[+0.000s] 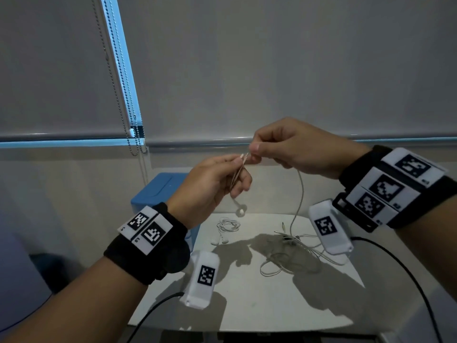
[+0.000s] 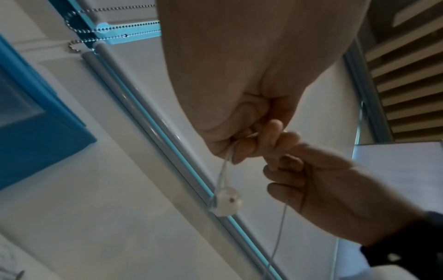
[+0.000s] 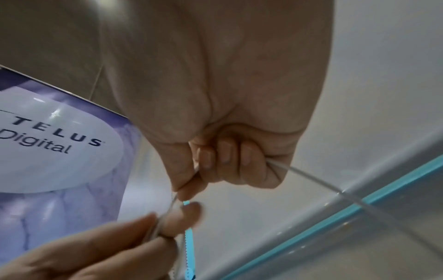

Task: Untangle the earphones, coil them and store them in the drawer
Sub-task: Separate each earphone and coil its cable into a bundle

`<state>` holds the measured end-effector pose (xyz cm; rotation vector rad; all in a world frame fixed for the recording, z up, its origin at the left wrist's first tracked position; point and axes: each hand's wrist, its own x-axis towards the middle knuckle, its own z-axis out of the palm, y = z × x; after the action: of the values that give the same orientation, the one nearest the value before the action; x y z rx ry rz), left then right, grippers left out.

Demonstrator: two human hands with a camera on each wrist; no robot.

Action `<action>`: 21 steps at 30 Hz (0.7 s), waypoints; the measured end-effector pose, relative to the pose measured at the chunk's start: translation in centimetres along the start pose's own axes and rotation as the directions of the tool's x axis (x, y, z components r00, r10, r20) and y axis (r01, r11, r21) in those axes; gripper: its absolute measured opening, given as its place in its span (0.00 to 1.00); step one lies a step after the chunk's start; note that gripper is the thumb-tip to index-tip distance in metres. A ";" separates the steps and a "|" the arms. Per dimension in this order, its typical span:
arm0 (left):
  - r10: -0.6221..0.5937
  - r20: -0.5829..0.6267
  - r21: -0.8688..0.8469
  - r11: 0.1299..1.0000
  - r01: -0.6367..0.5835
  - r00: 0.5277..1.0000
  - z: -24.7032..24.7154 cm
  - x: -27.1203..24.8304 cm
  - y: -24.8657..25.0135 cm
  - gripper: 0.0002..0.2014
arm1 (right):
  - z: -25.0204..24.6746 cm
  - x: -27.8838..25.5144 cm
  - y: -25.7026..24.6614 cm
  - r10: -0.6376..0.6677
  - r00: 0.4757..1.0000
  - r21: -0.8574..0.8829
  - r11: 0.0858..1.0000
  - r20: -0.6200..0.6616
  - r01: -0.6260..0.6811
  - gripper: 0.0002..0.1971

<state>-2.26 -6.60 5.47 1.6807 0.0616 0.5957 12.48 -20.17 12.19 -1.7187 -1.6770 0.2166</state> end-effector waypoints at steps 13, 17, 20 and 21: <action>-0.010 -0.104 -0.229 0.973 -0.014 0.995 0.0 0.3 0.4 0.16 | 4.7 -0.5 4.8 0.143 0.989 0.087 0.986 0.025 -0.144 0.15; 0.007 -0.216 -0.228 0.972 -0.057 0.976 0.2 0.7 -0.5 0.21 | 5.5 -0.7 2.8 0.063 0.985 -0.043 0.997 0.158 -0.057 0.16; 0.065 -0.216 0.082 0.996 -0.048 0.974 -0.2 1.0 -0.9 0.21 | 4.0 -0.9 1.3 0.027 0.976 -0.046 0.999 0.217 -0.017 0.14; 0.082 -0.185 0.189 0.981 -0.047 0.979 -0.3 0.9 -1.0 0.19 | 3.4 -0.8 1.1 0.021 0.979 -0.023 1.000 0.205 -0.016 0.14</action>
<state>-1.27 -5.77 4.86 1.8041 0.2069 0.8215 11.29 -19.57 8.79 -1.7784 -1.8170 0.3981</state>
